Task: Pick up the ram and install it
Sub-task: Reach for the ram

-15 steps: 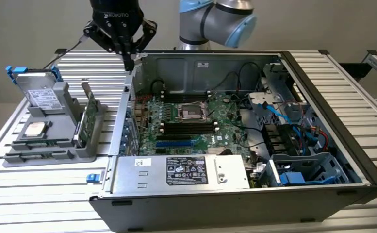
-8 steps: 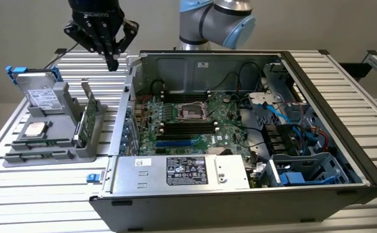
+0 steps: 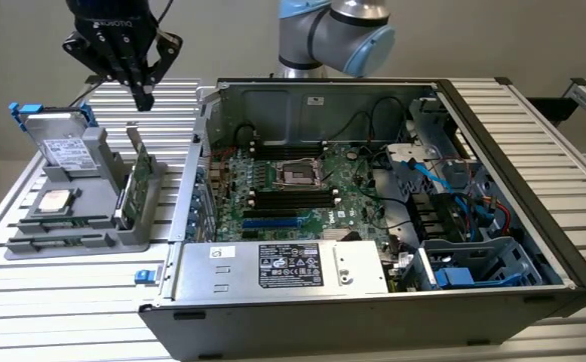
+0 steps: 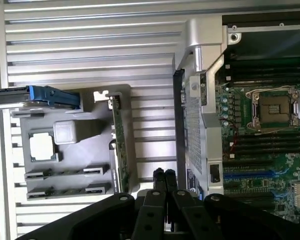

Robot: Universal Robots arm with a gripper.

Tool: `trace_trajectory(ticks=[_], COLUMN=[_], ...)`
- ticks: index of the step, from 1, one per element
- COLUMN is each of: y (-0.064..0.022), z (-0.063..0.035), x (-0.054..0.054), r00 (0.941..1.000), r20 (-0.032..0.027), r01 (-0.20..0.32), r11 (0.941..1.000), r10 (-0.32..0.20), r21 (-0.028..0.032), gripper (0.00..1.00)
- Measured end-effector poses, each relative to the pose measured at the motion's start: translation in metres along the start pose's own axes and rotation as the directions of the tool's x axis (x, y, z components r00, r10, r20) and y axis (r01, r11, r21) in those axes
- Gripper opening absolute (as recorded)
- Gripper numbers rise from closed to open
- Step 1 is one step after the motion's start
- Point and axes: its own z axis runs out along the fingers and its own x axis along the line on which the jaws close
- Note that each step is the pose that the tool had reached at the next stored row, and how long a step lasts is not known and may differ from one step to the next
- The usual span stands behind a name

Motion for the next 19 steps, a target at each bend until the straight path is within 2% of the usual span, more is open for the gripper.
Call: trace_trajectory(ticks=[8, 11, 15, 19], y=[-0.0027, -0.0037, -0.0051, -0.0066], z=[0.0008, 0.0015, 0.0031, 0.0061], x=[0.037, 0.05, 0.068, 0.086], r00=[0.9997, 0.9995, 0.9993, 0.9992], r20=[-0.0244, -0.0314, -0.0369, -0.0396], r01=[-0.001, -0.002, -0.002, -0.002], r11=[1.0, 1.0, 1.0, 1.0], r10=[0.001, 0.002, 0.002, 0.002], r21=[0.0018, 0.0022, 0.0027, 0.0029], gripper=[0.1, 0.1, 0.1, 0.1])
